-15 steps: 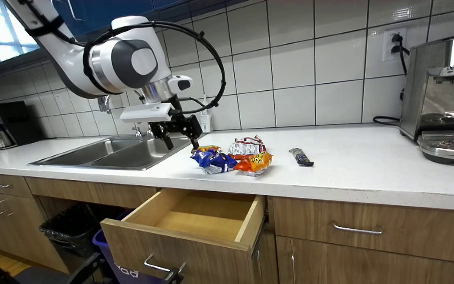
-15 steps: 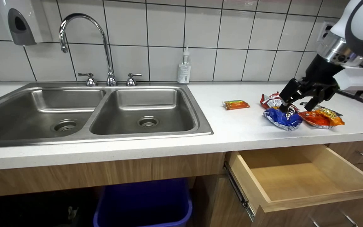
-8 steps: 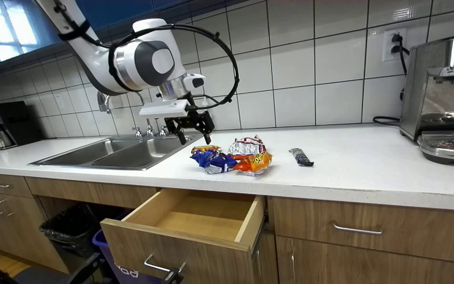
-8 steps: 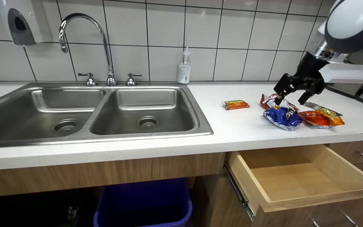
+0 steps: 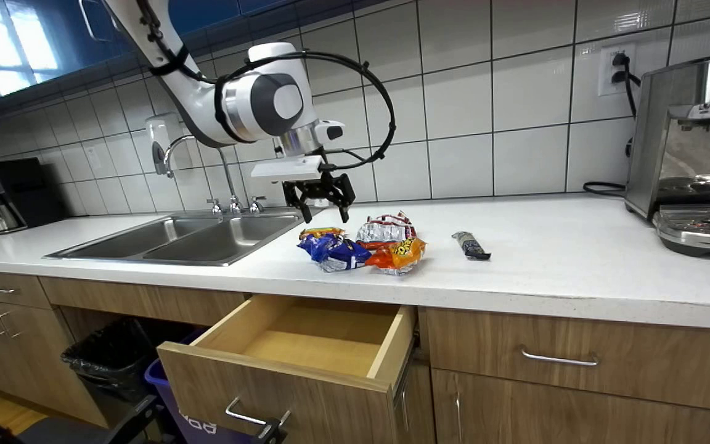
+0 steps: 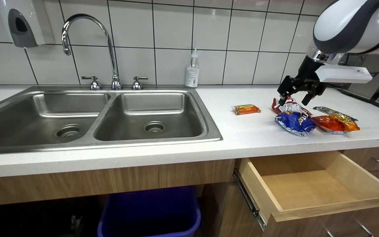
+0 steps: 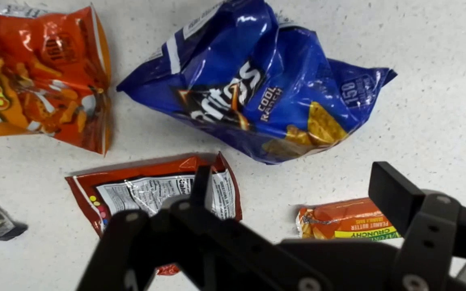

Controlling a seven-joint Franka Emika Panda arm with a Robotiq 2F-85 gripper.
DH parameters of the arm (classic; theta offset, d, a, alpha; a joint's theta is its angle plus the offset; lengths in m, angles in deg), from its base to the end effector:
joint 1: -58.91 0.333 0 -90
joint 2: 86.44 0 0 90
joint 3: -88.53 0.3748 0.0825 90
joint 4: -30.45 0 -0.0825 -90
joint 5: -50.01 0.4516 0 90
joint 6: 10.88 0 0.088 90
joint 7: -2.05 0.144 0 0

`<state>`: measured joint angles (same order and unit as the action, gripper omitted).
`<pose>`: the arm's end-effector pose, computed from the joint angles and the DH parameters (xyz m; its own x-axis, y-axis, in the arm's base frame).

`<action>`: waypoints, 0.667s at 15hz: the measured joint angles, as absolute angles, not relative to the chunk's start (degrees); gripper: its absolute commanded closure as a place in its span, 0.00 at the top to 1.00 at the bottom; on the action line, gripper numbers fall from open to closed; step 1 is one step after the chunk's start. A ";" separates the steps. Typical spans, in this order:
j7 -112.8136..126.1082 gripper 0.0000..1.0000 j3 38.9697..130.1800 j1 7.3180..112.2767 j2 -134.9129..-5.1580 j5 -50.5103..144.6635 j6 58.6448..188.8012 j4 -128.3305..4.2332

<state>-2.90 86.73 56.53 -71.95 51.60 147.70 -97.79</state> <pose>0.6350 -0.0472 0.2514 0.9620 -0.0065 0.2730 -0.0109 -0.9998 0.0147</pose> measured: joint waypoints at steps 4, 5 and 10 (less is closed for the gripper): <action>-3.96 1.00 86.90 55.55 -67.06 52.24 143.57 -91.37; -4.05 1.00 86.93 55.39 -66.05 52.24 142.67 -90.09; -4.81 1.00 87.14 55.16 -62.31 52.24 138.09 -85.55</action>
<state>-4.81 87.14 55.16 -62.31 52.24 138.09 -85.55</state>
